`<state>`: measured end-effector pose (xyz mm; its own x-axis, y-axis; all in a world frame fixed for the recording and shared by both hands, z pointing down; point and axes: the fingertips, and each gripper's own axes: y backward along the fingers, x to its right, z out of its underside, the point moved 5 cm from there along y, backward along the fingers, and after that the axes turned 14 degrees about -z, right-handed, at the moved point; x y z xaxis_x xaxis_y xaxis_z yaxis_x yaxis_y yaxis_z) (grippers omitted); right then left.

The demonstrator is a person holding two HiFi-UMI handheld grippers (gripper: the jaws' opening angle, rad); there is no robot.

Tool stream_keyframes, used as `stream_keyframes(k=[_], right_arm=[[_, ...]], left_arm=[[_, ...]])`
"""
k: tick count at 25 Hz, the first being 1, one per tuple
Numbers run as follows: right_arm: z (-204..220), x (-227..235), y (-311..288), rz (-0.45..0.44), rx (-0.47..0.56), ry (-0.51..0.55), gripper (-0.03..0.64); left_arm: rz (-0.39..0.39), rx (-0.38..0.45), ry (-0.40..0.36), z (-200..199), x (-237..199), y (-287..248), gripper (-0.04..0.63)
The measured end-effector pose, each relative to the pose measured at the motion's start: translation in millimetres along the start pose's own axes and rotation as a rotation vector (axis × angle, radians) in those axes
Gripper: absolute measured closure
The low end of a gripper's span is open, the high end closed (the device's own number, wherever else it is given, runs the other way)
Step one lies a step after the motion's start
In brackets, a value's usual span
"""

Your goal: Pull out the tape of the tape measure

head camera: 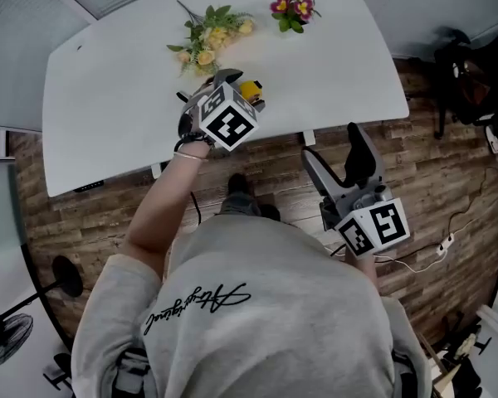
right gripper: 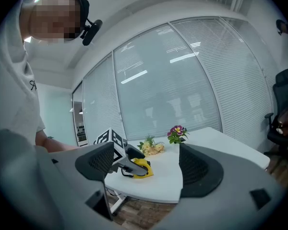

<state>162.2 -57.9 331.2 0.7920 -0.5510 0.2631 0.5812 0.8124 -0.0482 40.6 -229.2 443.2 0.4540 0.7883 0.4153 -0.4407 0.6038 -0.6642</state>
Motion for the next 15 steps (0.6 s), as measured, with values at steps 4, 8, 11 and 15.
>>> stream_keyframes(k=[4, 8, 11, 15], right_arm=[[0.6, 2.7, 3.7, 0.008, 0.015, -0.017, 0.212], [3.3, 1.6, 1.1, 0.007, 0.002, 0.003, 0.219], [3.6, 2.4, -1.7, 0.007, 0.007, 0.003, 0.222], [2.3, 3.6, -3.8, 0.012, 0.016, -0.003, 0.229]], left_arm=[[-0.005, -0.017, -0.048, 1.8, 0.2, -11.7, 0.302], [0.026, -0.057, -0.077, 2.4, 1.7, -20.4, 0.307], [0.05, -0.101, -0.122, 3.0, 4.0, -26.1, 0.307], [0.113, -0.175, -0.159, 7.1, 8.7, -31.8, 0.325]])
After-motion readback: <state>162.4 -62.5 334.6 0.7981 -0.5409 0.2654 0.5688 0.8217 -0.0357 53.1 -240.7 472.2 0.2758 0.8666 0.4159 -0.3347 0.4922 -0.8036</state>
